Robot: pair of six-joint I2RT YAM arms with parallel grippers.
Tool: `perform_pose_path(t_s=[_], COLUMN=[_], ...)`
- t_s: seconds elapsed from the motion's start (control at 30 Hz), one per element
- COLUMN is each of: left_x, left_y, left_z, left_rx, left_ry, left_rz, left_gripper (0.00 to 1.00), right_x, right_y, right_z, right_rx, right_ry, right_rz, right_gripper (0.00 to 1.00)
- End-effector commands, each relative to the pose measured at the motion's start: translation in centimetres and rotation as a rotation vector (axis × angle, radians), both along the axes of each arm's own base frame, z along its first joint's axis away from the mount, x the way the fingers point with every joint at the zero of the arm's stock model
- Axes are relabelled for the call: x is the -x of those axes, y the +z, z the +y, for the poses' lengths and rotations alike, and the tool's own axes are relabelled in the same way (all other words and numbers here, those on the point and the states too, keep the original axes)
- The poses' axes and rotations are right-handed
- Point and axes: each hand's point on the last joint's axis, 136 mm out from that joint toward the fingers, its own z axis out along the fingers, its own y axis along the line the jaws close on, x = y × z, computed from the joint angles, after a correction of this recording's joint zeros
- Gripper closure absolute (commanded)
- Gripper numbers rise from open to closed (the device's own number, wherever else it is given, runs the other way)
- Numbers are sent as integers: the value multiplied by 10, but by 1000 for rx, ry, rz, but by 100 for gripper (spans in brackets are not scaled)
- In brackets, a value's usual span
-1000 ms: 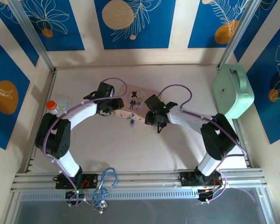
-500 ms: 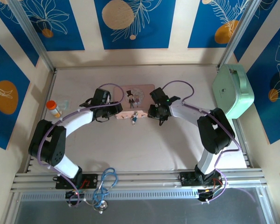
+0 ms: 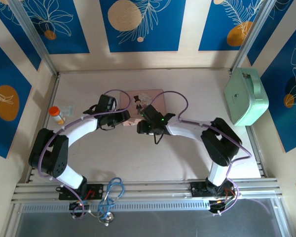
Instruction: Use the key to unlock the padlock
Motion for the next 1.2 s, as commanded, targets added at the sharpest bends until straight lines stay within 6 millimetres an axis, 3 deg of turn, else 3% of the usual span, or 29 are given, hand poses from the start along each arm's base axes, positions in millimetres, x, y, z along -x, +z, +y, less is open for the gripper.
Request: perform_pose_path(t_s=[0.0, 0.17, 0.53, 1.17], left_x=[3, 0, -1, 0], left_y=[9, 7, 2, -5], left_z=[5, 11, 12, 18], left_rx=[23, 30, 26, 27], left_ry=[7, 25, 15, 23], left_rz=[-4, -3, 4, 15], left_gripper=[45, 45, 45, 47], right_x=[-9, -18, -27, -19], right_y=[-10, -13, -21, -25], right_z=[-4, 0, 10, -14], right_rx=[80, 114, 196, 480], right_ry=[-37, -31, -11, -77], right_rz=[-15, -46, -61, 8], right_gripper=[39, 43, 43, 90])
